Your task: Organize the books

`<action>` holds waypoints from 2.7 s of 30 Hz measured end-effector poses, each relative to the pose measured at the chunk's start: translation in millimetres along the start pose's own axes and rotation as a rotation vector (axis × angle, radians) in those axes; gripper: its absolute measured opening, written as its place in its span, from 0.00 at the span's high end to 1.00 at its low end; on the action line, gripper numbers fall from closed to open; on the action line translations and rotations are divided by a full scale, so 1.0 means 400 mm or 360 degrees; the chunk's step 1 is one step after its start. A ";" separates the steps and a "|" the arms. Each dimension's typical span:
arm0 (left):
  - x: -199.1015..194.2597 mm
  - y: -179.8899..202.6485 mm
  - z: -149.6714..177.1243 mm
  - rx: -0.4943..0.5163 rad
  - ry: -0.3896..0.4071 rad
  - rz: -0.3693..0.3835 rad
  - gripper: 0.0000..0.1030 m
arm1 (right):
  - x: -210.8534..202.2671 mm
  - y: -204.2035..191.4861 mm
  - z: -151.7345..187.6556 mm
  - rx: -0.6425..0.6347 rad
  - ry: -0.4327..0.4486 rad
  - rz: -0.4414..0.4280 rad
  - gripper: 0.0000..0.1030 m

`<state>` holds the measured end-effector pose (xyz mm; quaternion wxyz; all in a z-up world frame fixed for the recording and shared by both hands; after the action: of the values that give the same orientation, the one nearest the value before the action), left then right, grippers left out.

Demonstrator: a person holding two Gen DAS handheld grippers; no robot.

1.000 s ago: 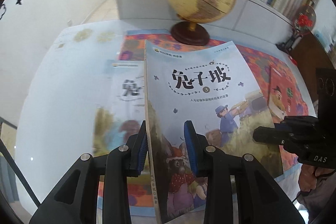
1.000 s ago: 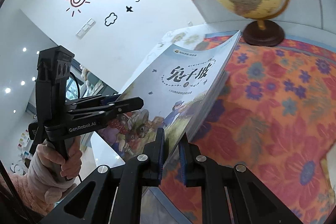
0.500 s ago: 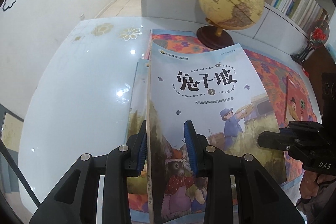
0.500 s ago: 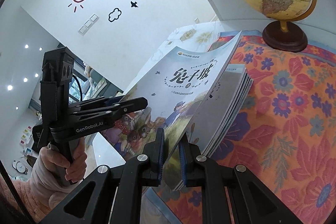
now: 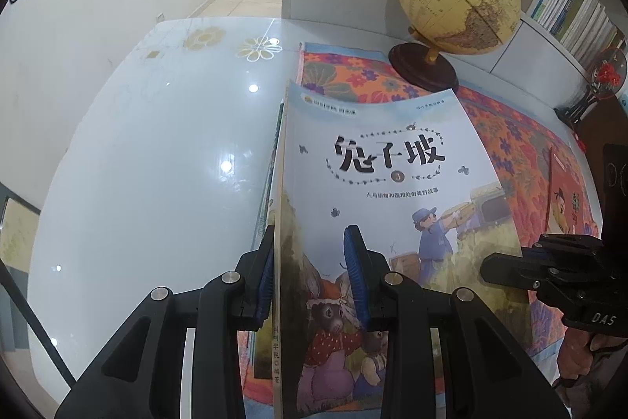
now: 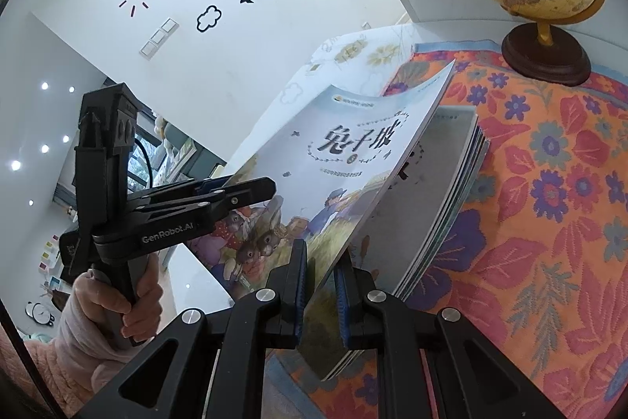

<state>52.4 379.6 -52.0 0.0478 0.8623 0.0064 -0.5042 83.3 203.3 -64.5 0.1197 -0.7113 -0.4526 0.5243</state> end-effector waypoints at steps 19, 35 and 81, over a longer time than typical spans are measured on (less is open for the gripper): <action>0.043 -0.003 0.016 0.0015 -0.0094 -0.0049 0.65 | 0.064 0.034 0.014 0.0083 -0.0105 0.0053 0.87; 0.061 -0.023 0.023 -0.0050 -0.0181 -0.0069 0.56 | -0.004 0.077 0.031 0.0262 -0.0172 0.0153 0.81; 0.364 1.011 -0.159 0.0678 -0.0557 0.0880 0.44 | -0.783 0.784 0.418 0.1218 0.0678 0.0359 0.50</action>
<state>203.1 -22.7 -116.9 0.0019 0.7230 -0.3393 -0.6017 90.3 -264.7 -137.8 0.4067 -0.7528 -0.1111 0.5056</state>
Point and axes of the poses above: each gripper's, at about its wrist camera, not at the fingertips, and x roughly the way its jaws point, y to its right, z to its underside, the point moved 3 cm from there along x, roughly the way its jaws point, and after that the axes turned 7 degrees about x, right-handed, at the moved point
